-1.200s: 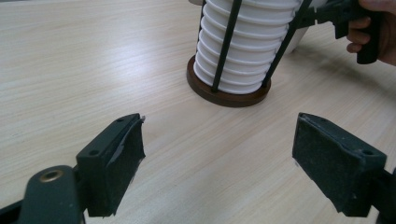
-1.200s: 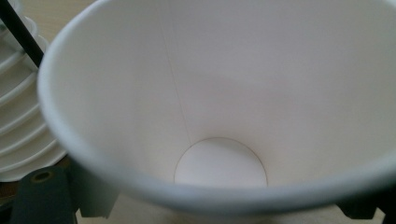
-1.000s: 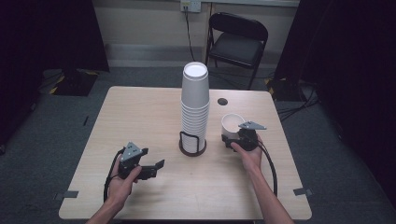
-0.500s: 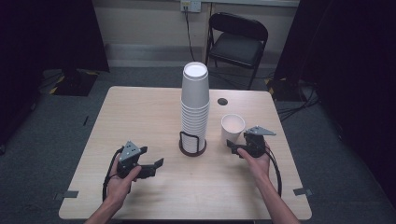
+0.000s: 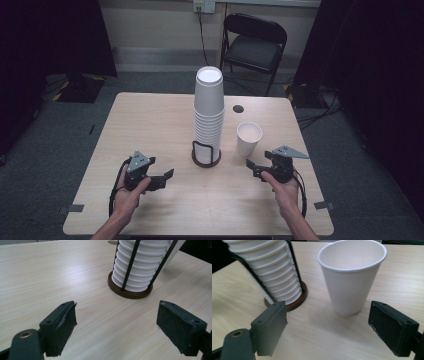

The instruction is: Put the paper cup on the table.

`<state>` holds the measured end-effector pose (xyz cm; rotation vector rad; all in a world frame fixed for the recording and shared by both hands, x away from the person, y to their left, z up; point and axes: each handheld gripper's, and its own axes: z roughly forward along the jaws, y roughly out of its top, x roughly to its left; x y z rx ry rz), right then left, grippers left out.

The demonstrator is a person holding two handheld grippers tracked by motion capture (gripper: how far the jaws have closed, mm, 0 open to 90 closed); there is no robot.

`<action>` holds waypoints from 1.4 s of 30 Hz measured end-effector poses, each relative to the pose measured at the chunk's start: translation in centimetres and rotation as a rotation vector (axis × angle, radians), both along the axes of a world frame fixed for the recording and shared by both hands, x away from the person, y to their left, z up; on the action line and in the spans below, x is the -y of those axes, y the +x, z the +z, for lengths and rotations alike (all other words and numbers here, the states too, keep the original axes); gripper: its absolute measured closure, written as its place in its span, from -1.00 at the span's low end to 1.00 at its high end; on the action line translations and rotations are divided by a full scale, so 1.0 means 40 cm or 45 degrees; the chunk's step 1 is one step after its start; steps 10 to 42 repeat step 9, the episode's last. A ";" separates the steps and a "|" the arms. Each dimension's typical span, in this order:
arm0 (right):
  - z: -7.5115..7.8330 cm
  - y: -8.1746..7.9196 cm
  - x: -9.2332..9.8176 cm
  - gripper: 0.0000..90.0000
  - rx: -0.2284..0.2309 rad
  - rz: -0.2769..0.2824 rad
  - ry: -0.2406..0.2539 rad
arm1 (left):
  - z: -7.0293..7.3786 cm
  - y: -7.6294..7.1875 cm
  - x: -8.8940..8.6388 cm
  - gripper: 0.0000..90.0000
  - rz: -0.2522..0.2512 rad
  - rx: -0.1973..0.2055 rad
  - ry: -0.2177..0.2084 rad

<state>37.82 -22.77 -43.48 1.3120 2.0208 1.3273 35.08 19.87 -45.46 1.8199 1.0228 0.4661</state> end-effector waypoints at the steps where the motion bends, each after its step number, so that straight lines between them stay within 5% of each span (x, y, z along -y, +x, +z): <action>1: 0.003 -0.009 -0.003 -0.67 0.004 0.003 0.006 | 0.000 0.000 0.000 -0.65 0.007 -0.001 0.001; 5: 0.001 -0.044 -0.016 -0.67 0.011 0.020 0.019 | -0.004 0.001 0.001 -0.64 0.005 -0.010 0.005; 8: -0.012 -0.058 -0.024 -0.67 0.034 0.026 -0.047 | -0.008 0.003 0.004 -0.64 0.008 -0.017 0.007; 42: -0.019 -0.057 -0.024 -0.67 0.025 0.027 -0.060 | -0.009 0.003 0.006 -0.64 0.008 -0.016 0.015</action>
